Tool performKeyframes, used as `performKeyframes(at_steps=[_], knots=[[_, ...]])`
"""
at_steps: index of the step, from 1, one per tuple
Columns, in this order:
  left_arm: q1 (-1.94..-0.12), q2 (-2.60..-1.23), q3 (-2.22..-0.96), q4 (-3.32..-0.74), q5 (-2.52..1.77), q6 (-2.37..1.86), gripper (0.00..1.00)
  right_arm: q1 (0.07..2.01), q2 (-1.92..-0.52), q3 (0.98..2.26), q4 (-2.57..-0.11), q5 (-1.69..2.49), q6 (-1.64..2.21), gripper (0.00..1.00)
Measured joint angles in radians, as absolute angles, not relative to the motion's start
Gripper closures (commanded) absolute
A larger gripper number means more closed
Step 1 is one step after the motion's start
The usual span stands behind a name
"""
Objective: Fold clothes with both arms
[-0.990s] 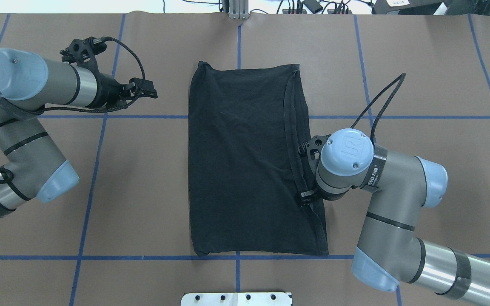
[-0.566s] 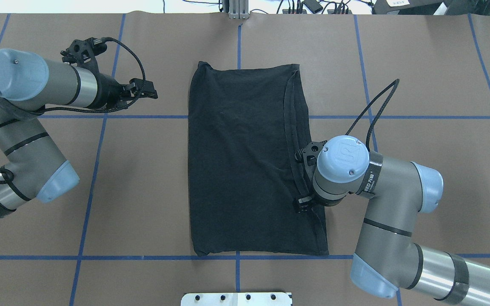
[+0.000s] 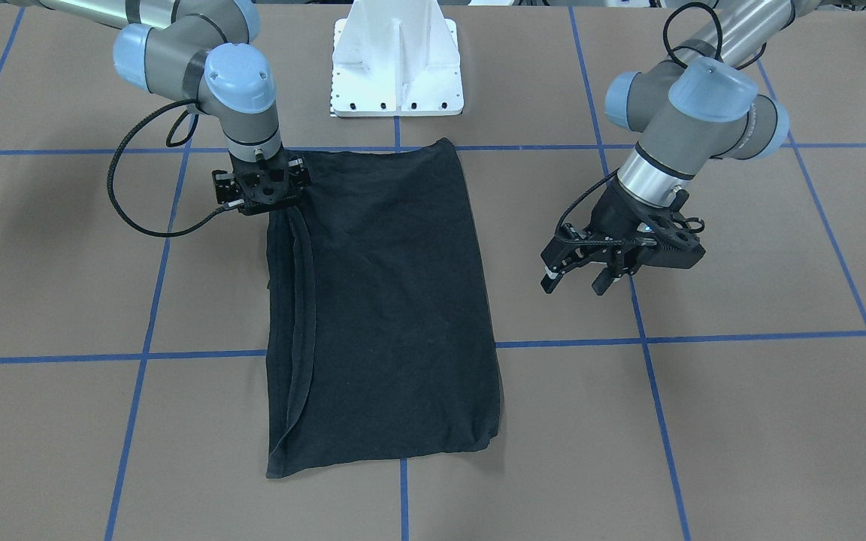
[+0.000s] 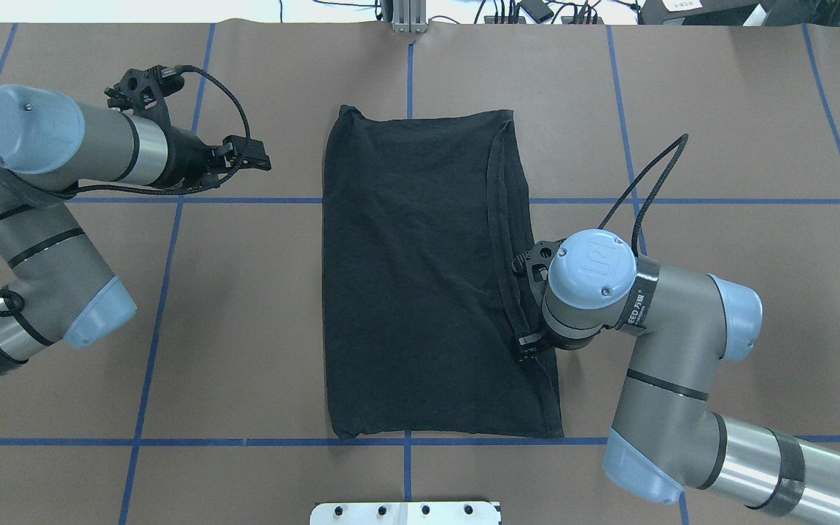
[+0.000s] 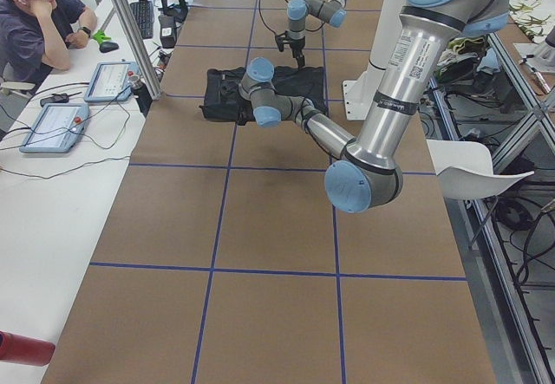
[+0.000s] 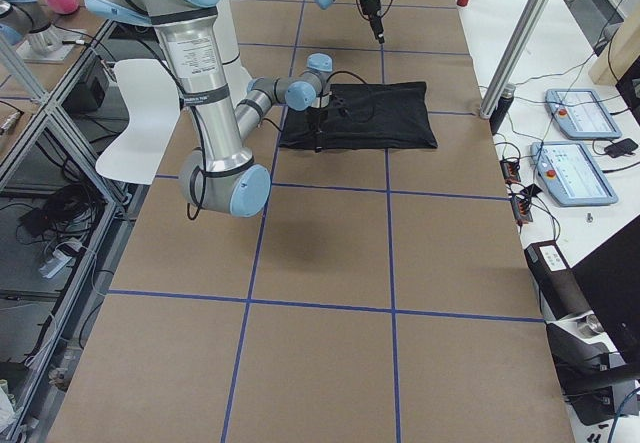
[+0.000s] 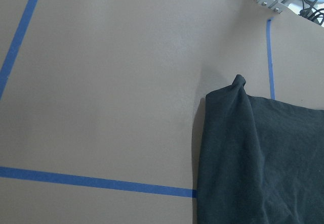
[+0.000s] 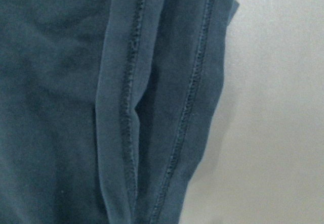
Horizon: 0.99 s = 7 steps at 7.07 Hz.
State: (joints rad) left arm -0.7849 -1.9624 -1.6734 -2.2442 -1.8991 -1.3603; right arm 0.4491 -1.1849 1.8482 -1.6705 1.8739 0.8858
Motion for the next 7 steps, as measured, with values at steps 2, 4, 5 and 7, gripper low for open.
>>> performKeyframes(at_steps=[2,4,5,7], knots=[[-0.785,-1.963,-1.674,-2.244,-1.899,-1.359,0.00,0.449,-1.185,1.843,-1.670,1.875,0.884,0.00],[-0.785,-1.963,-1.673,-2.244,-1.899,-1.359,0.00,0.450,-1.185,1.841,-1.671,1.875,0.884,0.00],[-0.785,-1.963,-1.673,-2.244,-1.899,-1.359,0.00,0.448,-1.184,1.841,-1.671,1.875,0.884,0.00],[-0.785,-1.962,-1.672,-2.244,-1.899,-1.358,0.00,0.446,-1.181,1.838,-1.670,1.875,0.884,0.00]])
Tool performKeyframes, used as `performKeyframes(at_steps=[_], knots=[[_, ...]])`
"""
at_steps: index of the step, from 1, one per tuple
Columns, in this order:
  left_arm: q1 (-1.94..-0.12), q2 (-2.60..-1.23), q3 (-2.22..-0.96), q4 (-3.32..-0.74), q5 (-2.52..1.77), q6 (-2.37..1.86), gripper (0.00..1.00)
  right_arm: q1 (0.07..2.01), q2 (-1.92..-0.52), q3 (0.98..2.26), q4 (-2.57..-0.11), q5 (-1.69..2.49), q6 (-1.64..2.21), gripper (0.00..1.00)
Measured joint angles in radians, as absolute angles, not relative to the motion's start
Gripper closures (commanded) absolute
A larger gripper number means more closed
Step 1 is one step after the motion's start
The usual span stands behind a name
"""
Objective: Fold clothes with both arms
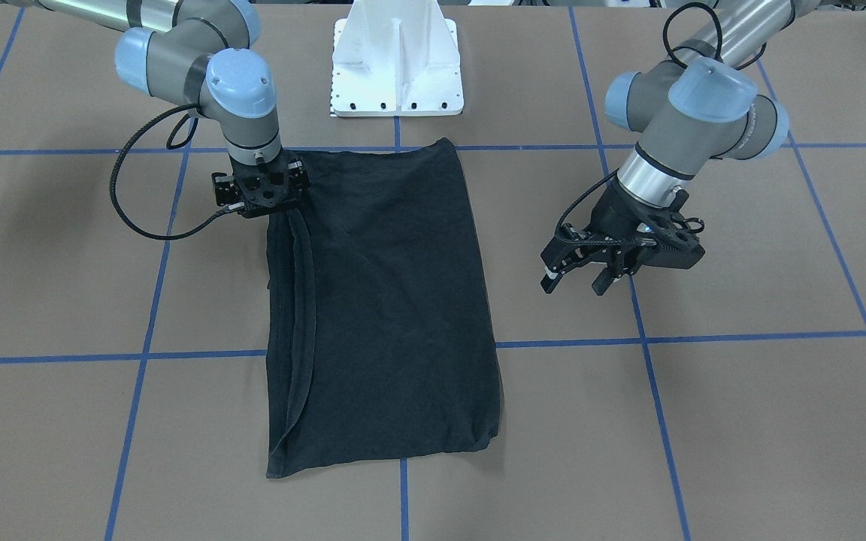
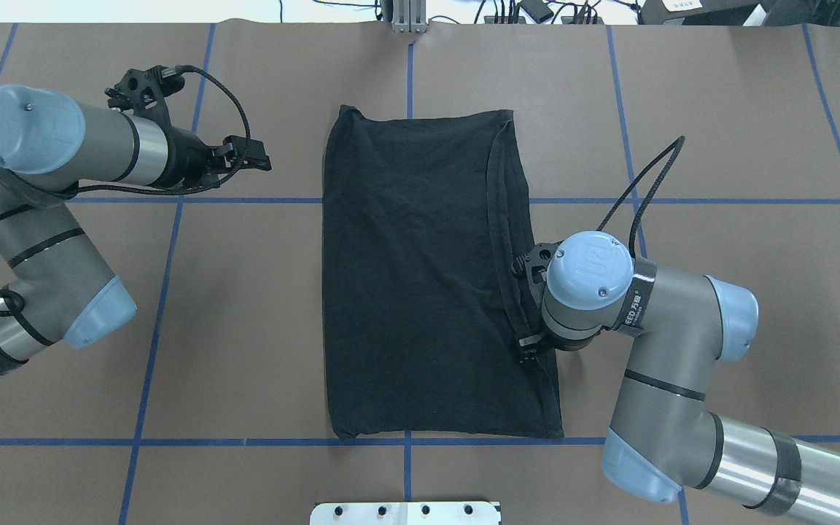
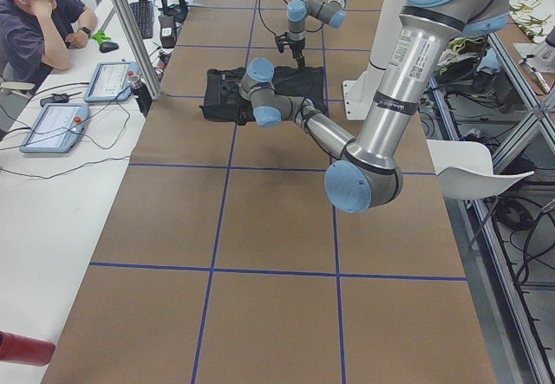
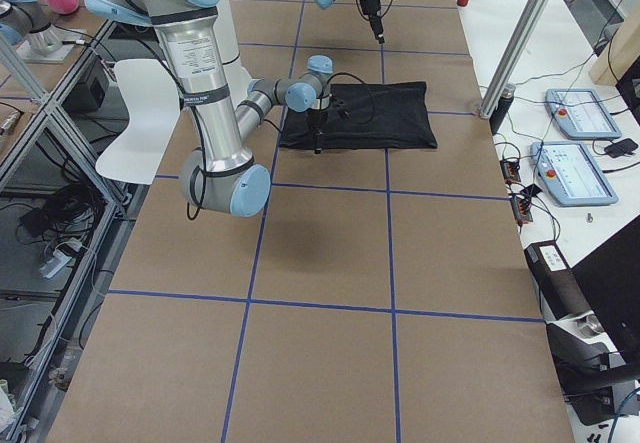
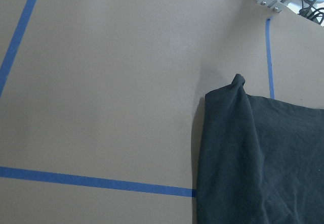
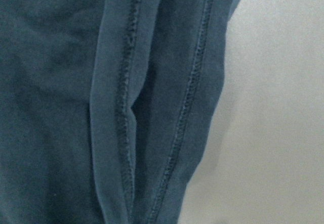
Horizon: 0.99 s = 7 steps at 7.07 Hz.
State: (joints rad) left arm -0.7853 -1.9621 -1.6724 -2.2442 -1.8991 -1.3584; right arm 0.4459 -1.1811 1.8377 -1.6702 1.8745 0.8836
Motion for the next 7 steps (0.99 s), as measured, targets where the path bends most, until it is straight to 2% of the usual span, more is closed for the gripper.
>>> performKeyframes(at_steps=[7], knots=[[-0.785,-1.963,-1.676,-2.244,-1.899,-1.359,0.00,0.477,-1.177,1.816,-1.670,1.876,0.863,0.00]])
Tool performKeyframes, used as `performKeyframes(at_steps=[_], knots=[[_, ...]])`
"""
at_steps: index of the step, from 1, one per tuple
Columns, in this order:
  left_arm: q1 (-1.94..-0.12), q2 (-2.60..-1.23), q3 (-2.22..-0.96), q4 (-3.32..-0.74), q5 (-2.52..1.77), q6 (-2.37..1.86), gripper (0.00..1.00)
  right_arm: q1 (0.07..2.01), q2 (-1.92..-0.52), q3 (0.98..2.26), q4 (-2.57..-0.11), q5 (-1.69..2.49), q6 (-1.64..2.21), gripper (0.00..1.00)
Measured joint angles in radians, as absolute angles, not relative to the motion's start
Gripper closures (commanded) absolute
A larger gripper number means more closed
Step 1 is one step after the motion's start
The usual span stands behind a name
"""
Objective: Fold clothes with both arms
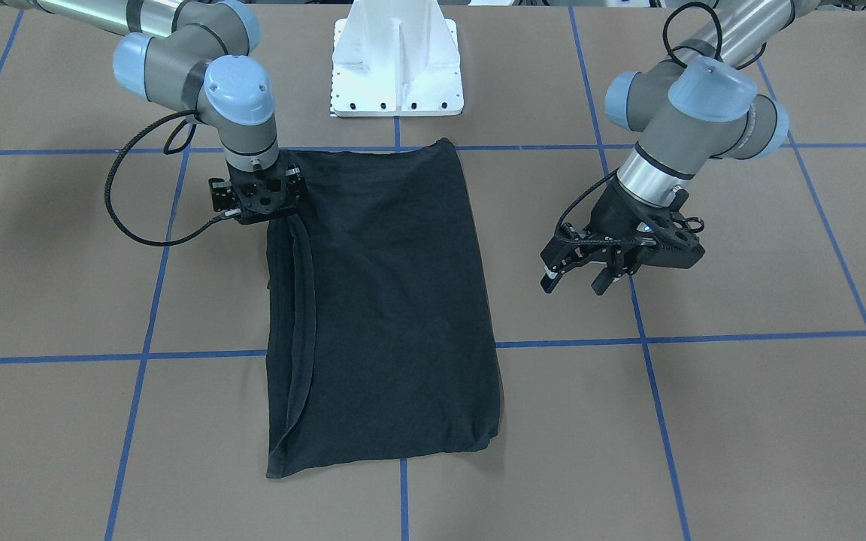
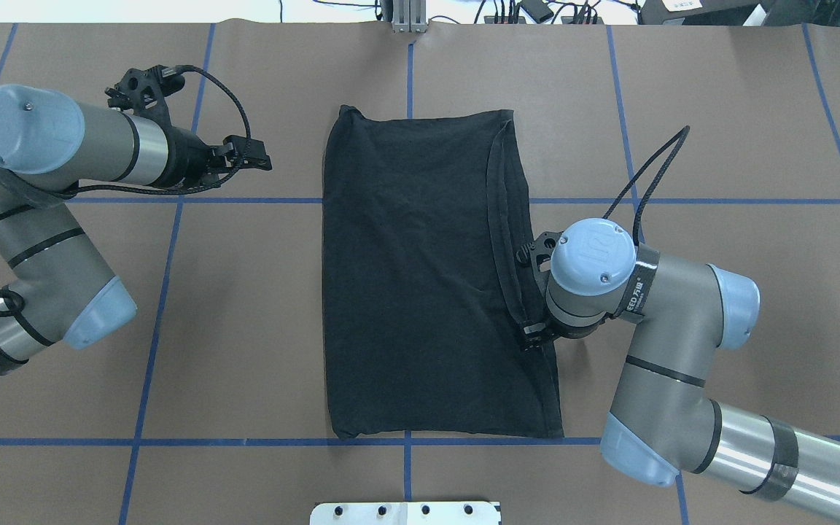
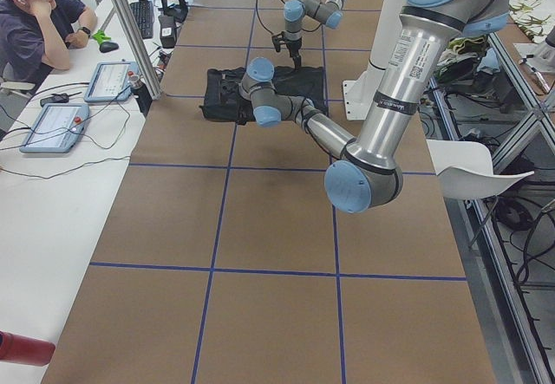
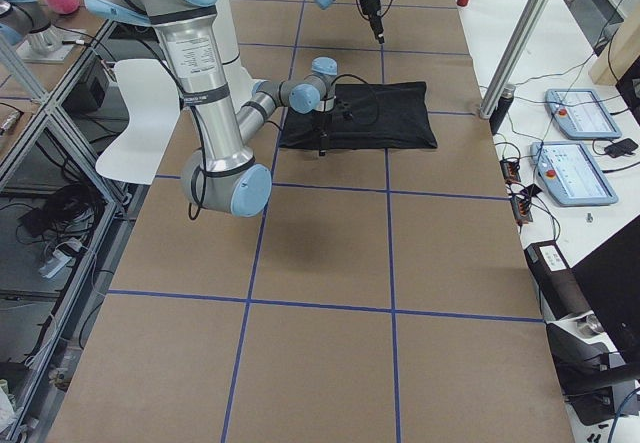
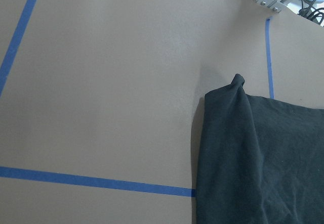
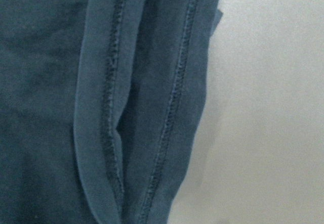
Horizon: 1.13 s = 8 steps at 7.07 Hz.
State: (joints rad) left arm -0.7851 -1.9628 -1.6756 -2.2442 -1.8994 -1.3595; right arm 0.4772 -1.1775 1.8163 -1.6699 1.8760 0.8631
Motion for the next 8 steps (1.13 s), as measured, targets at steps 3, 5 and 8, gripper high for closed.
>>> performKeyframes(at_steps=[3,5,8], knots=[[-0.785,-1.963,-1.680,-2.244,-1.901,-1.361,0.00,0.506,-1.198,1.816,-1.670,1.877,0.836,0.00],[-0.784,-1.962,-1.679,-2.244,-1.901,-1.361,0.00,0.526,-1.199,1.827,-1.671,1.889,0.832,0.00],[-0.784,-1.962,-1.676,-2.244,-1.901,-1.359,0.00,0.583,-1.171,1.855,-1.672,1.946,0.827,0.00]])
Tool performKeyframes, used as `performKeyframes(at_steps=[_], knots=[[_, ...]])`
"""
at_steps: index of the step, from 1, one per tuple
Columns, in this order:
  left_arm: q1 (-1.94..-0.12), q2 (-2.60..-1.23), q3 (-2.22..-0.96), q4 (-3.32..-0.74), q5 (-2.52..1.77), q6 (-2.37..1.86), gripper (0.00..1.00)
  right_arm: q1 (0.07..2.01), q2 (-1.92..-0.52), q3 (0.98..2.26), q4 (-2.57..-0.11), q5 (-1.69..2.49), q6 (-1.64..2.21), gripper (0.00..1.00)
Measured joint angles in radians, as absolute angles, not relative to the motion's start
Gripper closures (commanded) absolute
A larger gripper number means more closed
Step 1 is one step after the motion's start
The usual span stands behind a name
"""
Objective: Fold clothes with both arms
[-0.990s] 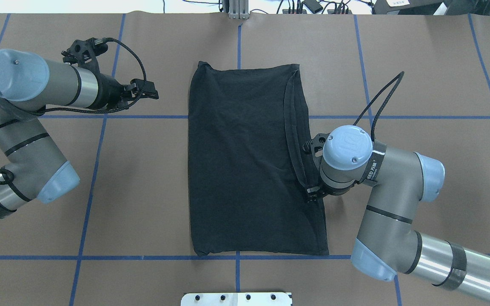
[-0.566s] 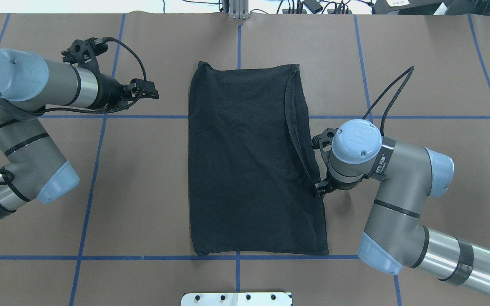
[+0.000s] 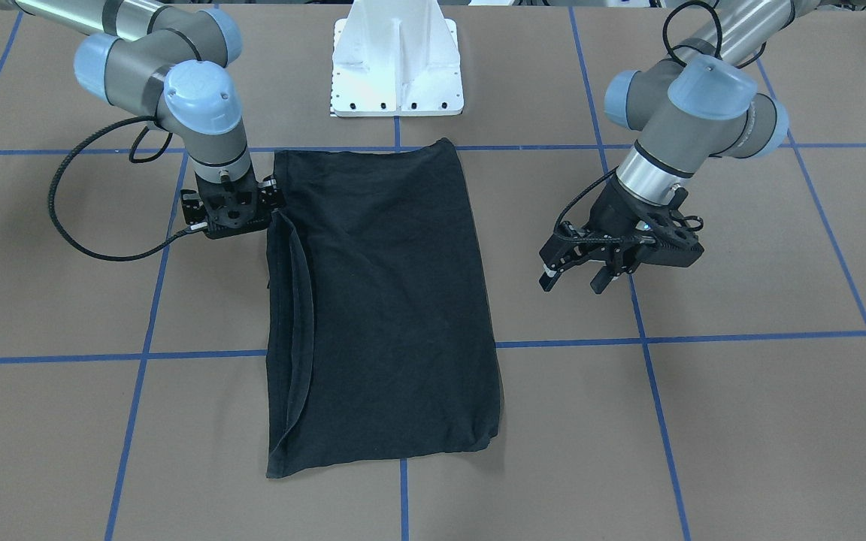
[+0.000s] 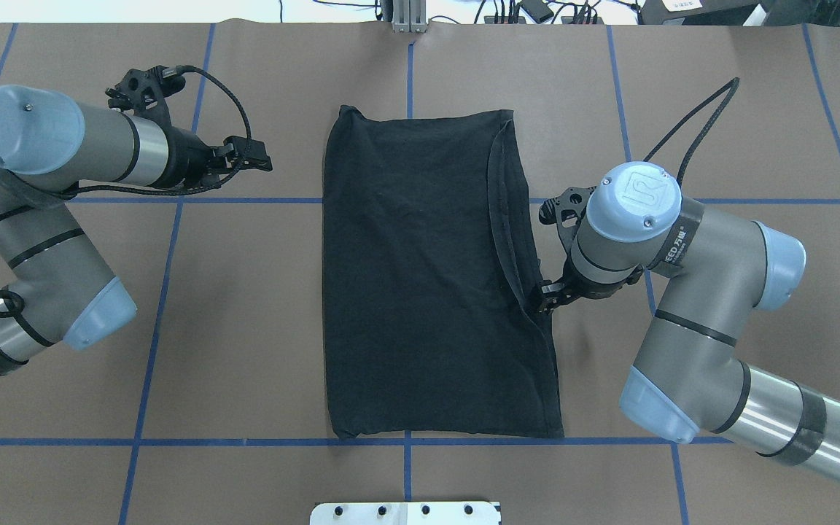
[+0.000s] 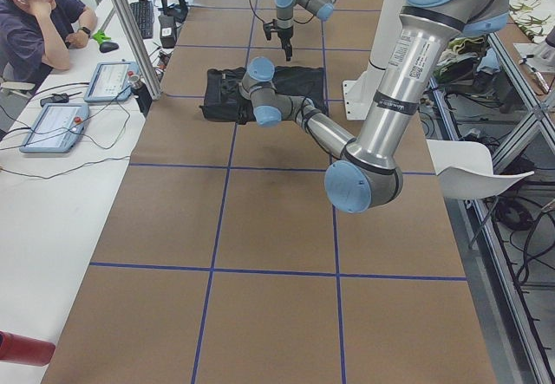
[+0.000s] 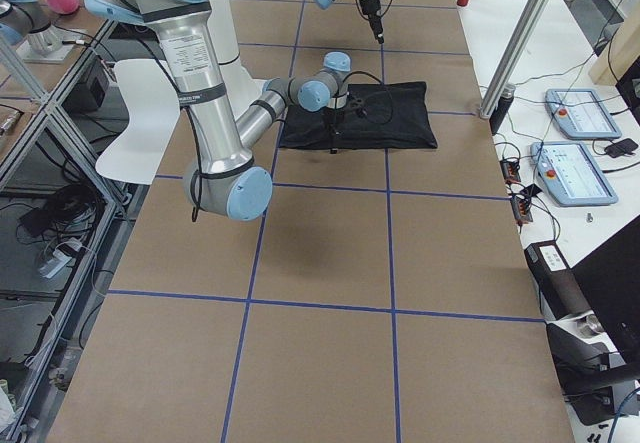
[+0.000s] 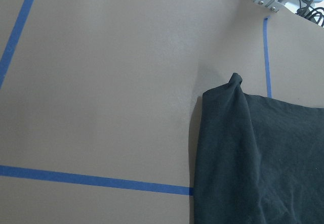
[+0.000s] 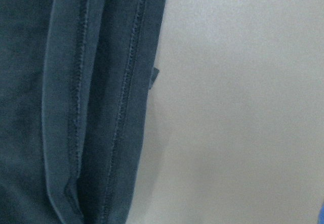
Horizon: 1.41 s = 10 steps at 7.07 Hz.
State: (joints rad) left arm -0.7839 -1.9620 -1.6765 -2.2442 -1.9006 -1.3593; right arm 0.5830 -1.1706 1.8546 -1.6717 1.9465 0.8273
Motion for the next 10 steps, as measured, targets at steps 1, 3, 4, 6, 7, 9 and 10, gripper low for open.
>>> performKeyframes(at_steps=[1,3,4,6,7,9,10], knots=[[-0.784,-1.962,-1.676,-2.244,-1.901,-1.359,0.00,0.588,-1.137,1.846,-1.672,1.950,0.827,0.00],[-0.784,-1.962,-1.674,-2.244,-1.901,-1.358,0.00,0.584,-1.049,1.781,-1.673,1.946,0.829,0.00],[-0.784,-1.962,-1.674,-2.244,-1.901,-1.358,0.00,0.576,-1.009,1.728,-1.673,1.939,0.830,0.00],[-0.784,-1.962,-1.675,-2.244,-1.901,-1.358,0.00,0.559,-0.978,1.667,-1.681,1.913,0.831,0.00],[-0.784,-1.962,-1.676,-2.244,-1.901,-1.358,0.00,0.555,-0.976,1.654,-1.685,1.906,0.830,0.00],[-0.784,-1.962,-1.676,-2.244,-1.901,-1.358,0.00,0.554,-0.980,1.634,-1.688,1.903,0.829,0.00],[-0.784,-1.962,-1.677,-2.244,-1.901,-1.358,0.00,0.554,-0.982,1.625,-1.689,1.904,0.828,0.00]])
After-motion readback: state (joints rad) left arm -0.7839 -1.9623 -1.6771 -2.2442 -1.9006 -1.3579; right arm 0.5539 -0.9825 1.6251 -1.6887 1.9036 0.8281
